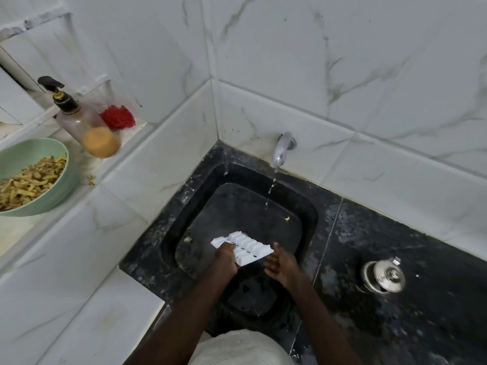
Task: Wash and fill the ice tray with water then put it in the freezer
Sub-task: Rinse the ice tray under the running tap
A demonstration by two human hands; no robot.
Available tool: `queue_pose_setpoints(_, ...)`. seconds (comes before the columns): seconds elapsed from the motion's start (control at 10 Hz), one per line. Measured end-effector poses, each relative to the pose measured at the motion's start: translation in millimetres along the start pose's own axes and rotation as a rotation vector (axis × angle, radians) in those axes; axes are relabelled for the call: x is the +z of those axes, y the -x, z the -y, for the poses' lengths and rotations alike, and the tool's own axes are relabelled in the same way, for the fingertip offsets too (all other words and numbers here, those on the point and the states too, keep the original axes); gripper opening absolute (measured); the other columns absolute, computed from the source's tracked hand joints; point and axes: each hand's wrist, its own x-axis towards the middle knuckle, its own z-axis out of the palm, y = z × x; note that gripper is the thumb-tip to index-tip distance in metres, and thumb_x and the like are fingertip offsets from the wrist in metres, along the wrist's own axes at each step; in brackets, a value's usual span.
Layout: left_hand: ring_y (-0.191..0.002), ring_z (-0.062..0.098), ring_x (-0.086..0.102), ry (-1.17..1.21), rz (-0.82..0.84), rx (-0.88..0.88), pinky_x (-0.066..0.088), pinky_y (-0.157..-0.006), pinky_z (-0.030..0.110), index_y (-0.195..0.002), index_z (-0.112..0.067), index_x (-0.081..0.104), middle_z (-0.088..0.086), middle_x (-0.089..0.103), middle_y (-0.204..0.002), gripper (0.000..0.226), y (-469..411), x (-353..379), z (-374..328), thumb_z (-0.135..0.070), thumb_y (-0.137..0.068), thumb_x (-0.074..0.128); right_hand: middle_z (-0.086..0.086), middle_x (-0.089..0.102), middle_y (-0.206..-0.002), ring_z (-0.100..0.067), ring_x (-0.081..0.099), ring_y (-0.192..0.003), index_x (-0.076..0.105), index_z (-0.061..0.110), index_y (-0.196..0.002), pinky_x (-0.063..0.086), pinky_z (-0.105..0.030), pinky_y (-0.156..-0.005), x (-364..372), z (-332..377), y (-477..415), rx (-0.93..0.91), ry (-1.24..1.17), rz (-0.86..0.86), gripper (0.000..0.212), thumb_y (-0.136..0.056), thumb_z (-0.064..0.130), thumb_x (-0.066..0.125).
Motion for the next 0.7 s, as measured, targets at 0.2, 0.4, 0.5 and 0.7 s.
queue_pose_setpoints(0.2,-0.076,0.021,0.038,0.132,0.193,-0.03,0.033,-0.066,0.028,-0.079,-0.022,0.028,-0.008,0.026,-0.081,0.022,75.4,29.0,6.2,-0.004,-0.088,0.036,-0.007,0.066,-0.078,-0.018,0.063,-0.068,0.064,0.009,-0.101,0.059,-0.041,-0.075,1.0,6.0,27.0,-0.088,-0.082,-0.031,0.018,-0.103,0.025,0.057)
queue_pose_setpoints(0.4,-0.108,0.036,0.065,-0.193,0.026,0.021,0.054,-0.097,0.049,-0.133,-0.005,0.057,0.021,0.064,-0.131,0.038,75.9,19.8,18.4,-0.014,-0.098,0.046,-0.013,0.075,-0.102,-0.02,0.072,-0.086,0.067,0.001,-0.116,0.062,-0.036,-0.068,-8.7,20.5,63.1,-0.23,0.064,0.023,0.027,-0.09,0.005,0.071)
queue_pose_setpoints(0.5,-0.112,0.041,0.067,-0.19,0.023,0.026,0.059,-0.08,0.047,-0.135,-0.005,0.058,0.02,0.069,-0.127,0.042,71.2,19.0,30.7,-0.014,-0.096,0.047,-0.01,0.075,-0.108,-0.021,0.073,-0.094,0.064,0.008,-0.119,0.059,-0.032,-0.066,-12.0,22.8,76.7,-0.338,0.176,-0.003,0.034,-0.087,0.003,0.072)
queue_pose_setpoints(0.7,-0.089,0.029,0.063,-0.236,-0.05,0.043,0.053,-0.085,0.043,-0.098,-0.011,0.06,0.017,0.067,-0.111,0.028,113.9,30.5,41.1,-0.03,-0.108,0.042,0.015,0.071,-0.108,-0.002,0.067,-0.097,0.064,0.028,-0.12,0.05,-0.019,-0.078,-22.3,2.6,106.2,-0.729,0.662,-0.134,0.04,-0.082,0.02,0.07)
